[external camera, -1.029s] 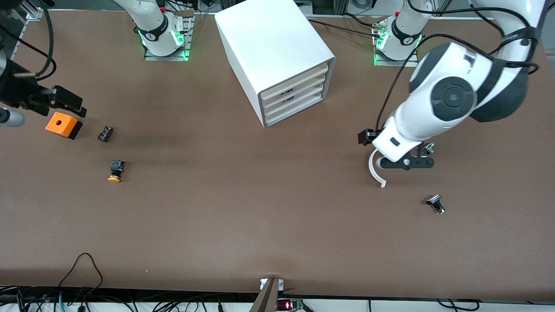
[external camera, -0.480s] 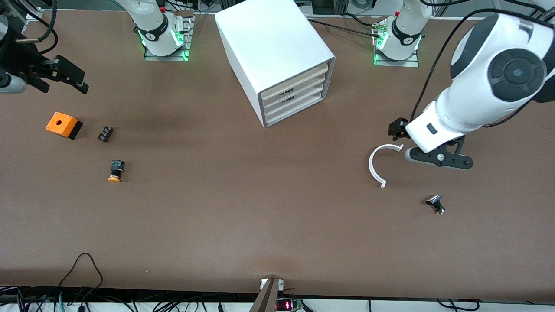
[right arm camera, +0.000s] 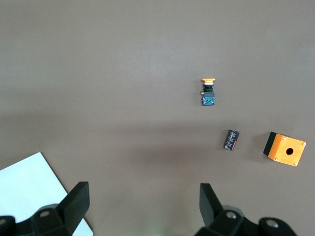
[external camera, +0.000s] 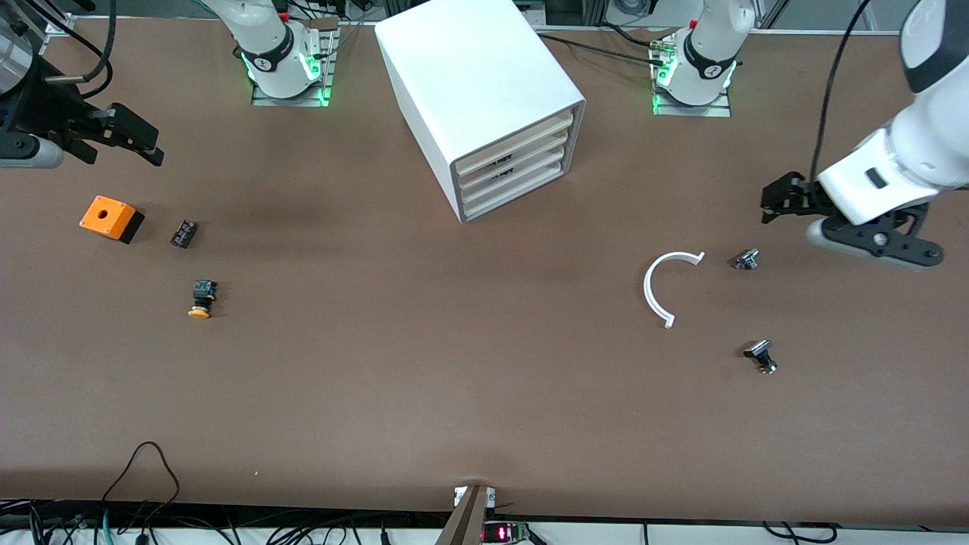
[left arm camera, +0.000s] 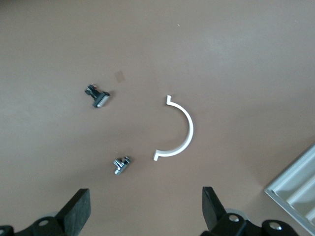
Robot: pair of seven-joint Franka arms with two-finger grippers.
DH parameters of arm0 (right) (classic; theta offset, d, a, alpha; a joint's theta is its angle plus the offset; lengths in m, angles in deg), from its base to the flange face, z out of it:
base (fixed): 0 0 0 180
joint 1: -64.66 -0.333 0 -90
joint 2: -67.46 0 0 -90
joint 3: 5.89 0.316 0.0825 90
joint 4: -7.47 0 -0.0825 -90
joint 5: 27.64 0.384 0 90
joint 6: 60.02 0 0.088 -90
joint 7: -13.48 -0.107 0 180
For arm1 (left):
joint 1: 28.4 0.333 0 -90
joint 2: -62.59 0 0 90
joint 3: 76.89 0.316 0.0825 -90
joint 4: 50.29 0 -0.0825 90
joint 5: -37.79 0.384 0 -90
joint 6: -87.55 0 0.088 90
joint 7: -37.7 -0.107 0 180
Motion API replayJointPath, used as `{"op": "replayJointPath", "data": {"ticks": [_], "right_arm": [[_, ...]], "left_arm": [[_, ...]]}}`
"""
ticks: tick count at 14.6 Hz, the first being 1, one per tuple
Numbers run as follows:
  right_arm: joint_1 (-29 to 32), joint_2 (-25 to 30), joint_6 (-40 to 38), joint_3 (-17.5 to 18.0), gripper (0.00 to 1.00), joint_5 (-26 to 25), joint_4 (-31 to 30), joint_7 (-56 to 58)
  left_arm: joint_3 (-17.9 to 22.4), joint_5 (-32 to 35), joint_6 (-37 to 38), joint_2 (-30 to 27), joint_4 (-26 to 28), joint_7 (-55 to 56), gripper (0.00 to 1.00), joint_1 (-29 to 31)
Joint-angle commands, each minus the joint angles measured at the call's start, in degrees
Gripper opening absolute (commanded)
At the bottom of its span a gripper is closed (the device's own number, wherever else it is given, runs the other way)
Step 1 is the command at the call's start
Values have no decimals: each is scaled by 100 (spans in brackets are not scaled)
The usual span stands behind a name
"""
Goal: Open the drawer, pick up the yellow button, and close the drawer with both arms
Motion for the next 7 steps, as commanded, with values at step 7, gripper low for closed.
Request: {"op": "replayJointPath", "data": {"ticks": [7], "right_arm": [[103, 18, 15, 58, 99, -126, 88, 245]], "left_arm": [[623, -214, -451, -1023, 1186, 380, 100, -485]]}}
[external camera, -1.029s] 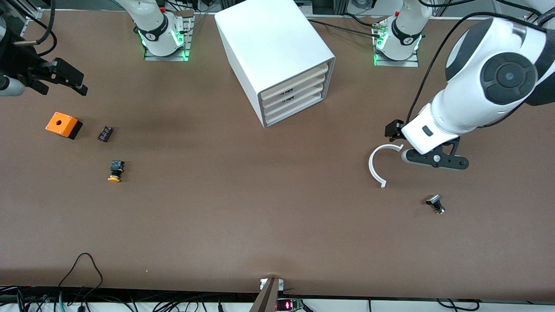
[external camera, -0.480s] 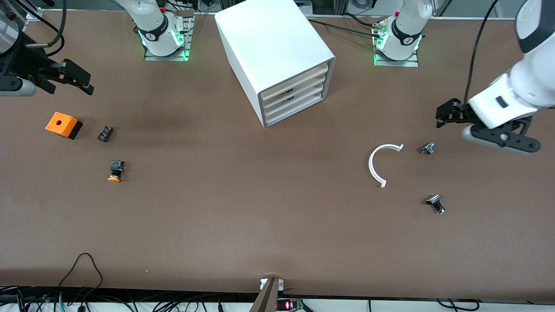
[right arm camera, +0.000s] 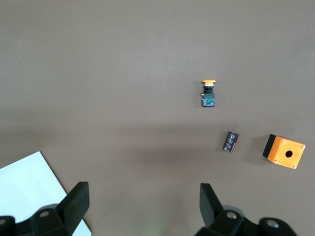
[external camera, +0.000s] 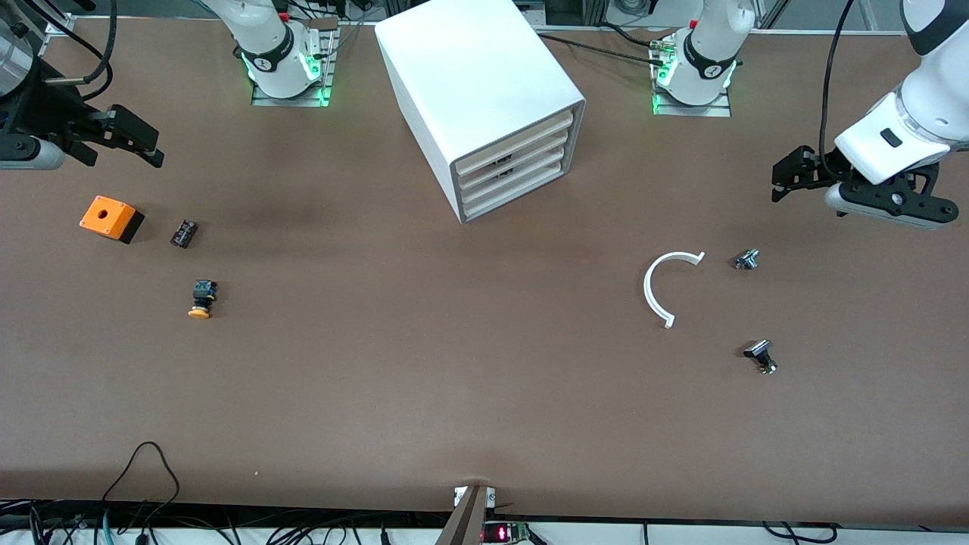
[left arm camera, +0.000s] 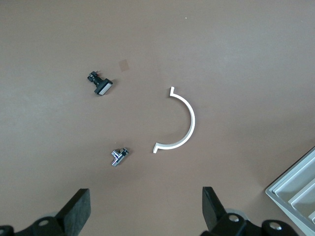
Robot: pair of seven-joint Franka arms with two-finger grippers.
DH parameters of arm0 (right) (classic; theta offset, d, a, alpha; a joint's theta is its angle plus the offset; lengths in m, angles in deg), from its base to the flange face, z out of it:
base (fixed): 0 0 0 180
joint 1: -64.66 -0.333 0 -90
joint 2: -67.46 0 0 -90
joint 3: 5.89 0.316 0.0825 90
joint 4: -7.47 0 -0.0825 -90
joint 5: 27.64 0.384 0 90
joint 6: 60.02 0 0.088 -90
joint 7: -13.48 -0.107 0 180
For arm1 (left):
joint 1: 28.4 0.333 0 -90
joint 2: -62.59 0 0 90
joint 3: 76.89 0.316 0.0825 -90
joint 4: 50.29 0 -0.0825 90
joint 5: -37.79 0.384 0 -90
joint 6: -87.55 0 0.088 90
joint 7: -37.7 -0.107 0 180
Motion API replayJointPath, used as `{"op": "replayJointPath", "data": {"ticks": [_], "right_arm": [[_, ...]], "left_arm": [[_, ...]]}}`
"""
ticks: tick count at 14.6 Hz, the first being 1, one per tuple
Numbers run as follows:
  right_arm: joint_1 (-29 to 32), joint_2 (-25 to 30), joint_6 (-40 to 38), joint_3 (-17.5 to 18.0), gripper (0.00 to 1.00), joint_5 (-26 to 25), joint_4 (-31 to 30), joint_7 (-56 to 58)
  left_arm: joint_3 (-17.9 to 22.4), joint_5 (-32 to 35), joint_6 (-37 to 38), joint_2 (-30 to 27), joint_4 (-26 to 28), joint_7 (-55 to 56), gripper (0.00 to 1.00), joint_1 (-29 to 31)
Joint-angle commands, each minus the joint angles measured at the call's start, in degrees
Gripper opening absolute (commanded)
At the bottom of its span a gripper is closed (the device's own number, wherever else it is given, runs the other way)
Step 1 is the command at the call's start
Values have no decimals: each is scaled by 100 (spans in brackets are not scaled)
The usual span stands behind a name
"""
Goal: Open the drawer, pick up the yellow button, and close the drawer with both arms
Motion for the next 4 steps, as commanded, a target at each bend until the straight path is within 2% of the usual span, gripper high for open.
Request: {"op": "replayJointPath", "data": {"ticks": [1, 4], "right_arm": [[115, 8, 14, 50, 99, -138, 130, 138], [116, 8, -12, -38, 99, -138, 209, 156]], "left_arm": [[53, -5, 228, 0, -216, 171, 100, -120], [0, 119, 335, 124, -455, 180, 100, -120]]}}
